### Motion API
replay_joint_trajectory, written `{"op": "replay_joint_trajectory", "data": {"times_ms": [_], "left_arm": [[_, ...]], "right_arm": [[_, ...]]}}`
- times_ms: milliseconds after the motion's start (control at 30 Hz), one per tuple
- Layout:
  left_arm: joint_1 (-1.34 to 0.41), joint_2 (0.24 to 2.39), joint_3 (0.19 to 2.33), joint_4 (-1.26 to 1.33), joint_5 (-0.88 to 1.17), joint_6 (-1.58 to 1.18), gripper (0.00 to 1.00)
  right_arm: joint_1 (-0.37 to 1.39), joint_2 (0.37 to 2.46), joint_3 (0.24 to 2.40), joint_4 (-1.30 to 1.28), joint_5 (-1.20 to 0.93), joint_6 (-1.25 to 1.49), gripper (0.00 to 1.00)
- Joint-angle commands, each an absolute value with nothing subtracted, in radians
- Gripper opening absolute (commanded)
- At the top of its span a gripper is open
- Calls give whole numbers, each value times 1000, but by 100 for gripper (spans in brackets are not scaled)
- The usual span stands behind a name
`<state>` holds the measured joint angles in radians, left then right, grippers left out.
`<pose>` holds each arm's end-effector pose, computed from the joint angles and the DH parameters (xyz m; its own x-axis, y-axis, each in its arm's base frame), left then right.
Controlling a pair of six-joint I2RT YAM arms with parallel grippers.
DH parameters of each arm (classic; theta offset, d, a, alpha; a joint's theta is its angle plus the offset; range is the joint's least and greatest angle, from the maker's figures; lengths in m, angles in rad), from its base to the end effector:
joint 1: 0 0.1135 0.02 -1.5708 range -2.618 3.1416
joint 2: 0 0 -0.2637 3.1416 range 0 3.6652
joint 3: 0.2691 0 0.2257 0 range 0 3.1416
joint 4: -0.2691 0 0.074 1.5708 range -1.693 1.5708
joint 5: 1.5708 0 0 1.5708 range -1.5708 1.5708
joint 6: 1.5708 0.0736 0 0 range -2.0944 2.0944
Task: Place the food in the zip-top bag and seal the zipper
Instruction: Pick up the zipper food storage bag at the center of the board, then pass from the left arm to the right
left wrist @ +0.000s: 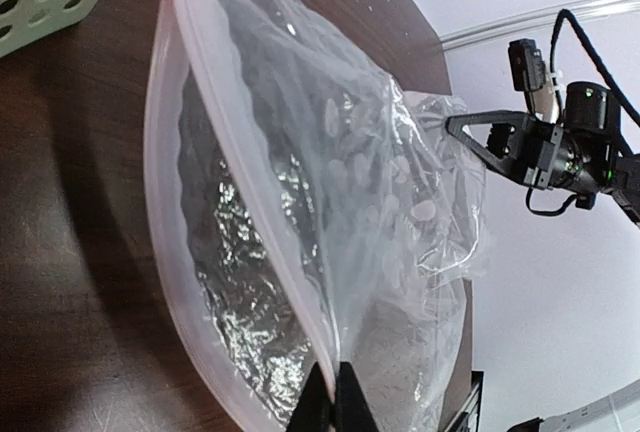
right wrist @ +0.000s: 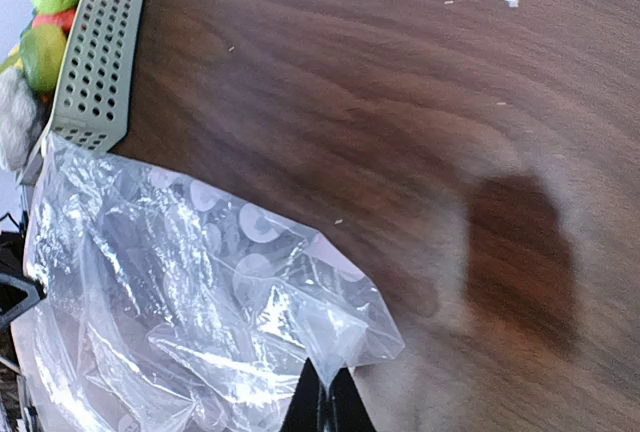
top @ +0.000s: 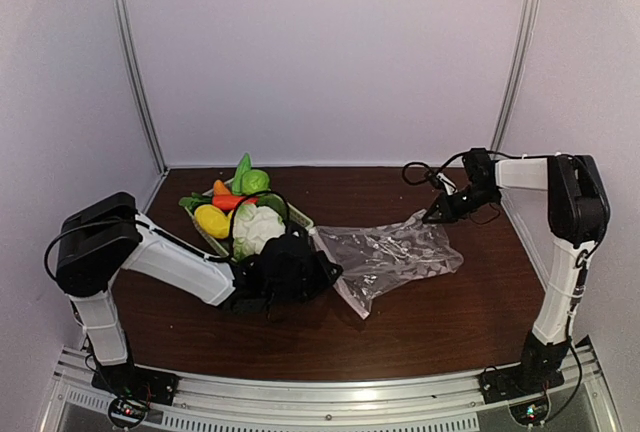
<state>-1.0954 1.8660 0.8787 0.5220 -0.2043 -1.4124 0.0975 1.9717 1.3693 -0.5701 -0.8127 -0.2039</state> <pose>0.1951 -0.3463 0.1517 -0.8102 -0.5388 -0.2309 -0.0785 0.4901 -0.8681 0.3775 0.0906 0.1676 -0.8280 -0.2209 -0.5153 -0.5258 0.6251 0.5769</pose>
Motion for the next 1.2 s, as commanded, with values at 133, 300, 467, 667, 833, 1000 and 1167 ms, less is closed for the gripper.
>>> {"op": "replay_joint_trajectory", "data": {"times_ms": [133,300,467,667,833,1000,1167], "left_arm": [[-1092,1793,931,463,-214,-1200,0],[-1094,1796,984,501,-166,-1120,0],[-1094,1794,1087,430,-220,-1123,0],[-1096,1812,1223,355,-292,-1186,0],[-1100,1865,1337,298,-368,-1218,0],[-1101,1916,1405,238,-402,-1339,0],[-1112,1959,1437,238,-396,-1409,0]], "right_arm": [[12,2074,1546,-618,-826,-130,0],[12,2071,1607,-720,-835,-141,30],[13,1834,1616,-788,-669,-196,57],[115,1483,1487,-795,-487,-252,64],[389,1330,1343,-802,-334,-357,59],[546,1266,1260,-741,-270,-363,52],[594,1288,1248,-715,-239,-390,52]]}}
